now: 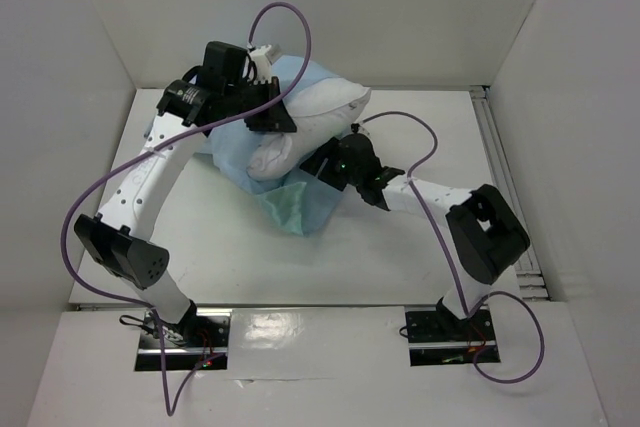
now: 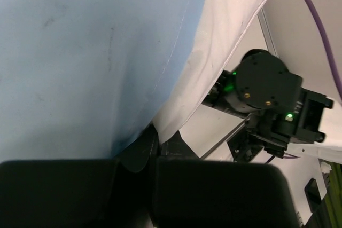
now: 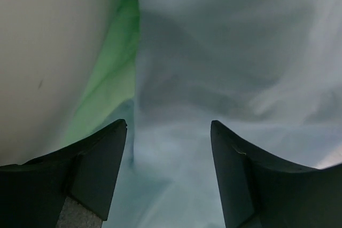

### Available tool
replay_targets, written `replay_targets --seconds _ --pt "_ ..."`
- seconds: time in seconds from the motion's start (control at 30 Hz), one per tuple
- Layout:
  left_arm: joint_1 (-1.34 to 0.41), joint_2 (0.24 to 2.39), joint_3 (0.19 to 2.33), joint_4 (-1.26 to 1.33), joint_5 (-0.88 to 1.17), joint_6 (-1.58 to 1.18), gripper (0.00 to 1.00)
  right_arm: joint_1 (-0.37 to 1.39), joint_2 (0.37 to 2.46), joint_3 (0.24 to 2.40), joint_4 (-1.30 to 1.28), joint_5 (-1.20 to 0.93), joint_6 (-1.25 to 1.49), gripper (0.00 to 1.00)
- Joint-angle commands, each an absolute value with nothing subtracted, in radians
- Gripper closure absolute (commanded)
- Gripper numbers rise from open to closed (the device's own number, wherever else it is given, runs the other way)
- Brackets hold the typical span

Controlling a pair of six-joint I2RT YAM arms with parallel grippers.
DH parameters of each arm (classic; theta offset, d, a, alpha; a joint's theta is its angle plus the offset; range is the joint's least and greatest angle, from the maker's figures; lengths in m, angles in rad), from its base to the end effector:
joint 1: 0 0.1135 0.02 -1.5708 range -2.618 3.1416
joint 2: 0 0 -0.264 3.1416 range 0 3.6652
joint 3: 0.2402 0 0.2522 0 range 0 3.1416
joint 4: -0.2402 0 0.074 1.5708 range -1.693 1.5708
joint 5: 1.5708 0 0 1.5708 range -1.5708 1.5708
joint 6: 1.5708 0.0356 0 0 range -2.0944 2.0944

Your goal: Put the pillow into the pillowcase

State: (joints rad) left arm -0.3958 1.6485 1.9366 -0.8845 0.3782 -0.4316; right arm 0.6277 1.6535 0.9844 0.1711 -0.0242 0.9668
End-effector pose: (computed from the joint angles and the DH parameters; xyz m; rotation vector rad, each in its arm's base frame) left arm 0.3150 -0.1459 0.4437 0.1873 2.2472 -0.8710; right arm 0.2969 0.2165 0.2194 0.3600 2.1975 0.9660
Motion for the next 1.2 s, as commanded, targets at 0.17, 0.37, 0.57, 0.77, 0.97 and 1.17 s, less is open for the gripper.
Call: replay_targets --seconds 0.17,0.37,0.57,0.77,0.97,1.17 --pt "-0.377 1.620 1.924 -0.733 0.465 -0.477 1.00 0.698 1.759 1.123 0.292 0.152 1.023 0.28" --pt "-0.368 1.601 1.905 -0.712 0.512 -0.495 1.00 0.758 1.923 1.287 0.069 0.403 1.084 0.49" --pt "-0.347 1.580 1.884 -0.692 0.535 -0.495 1.00 0.714 1.867 1.209 0.029 0.471 1.111 1.00" --pt "-0.325 1.580 1.812 -0.634 0.554 -0.515 1.00 0.641 1.597 0.930 0.060 0.427 1.100 1.00" --pt "-0.336 1.600 1.712 -0.583 0.545 -0.535 1.00 0.563 1.372 0.769 0.060 0.339 1.037 1.00" --pt "-0.345 1.654 1.611 -0.558 0.468 -0.526 1.00 0.554 1.212 0.681 0.071 0.313 1.000 1.00"
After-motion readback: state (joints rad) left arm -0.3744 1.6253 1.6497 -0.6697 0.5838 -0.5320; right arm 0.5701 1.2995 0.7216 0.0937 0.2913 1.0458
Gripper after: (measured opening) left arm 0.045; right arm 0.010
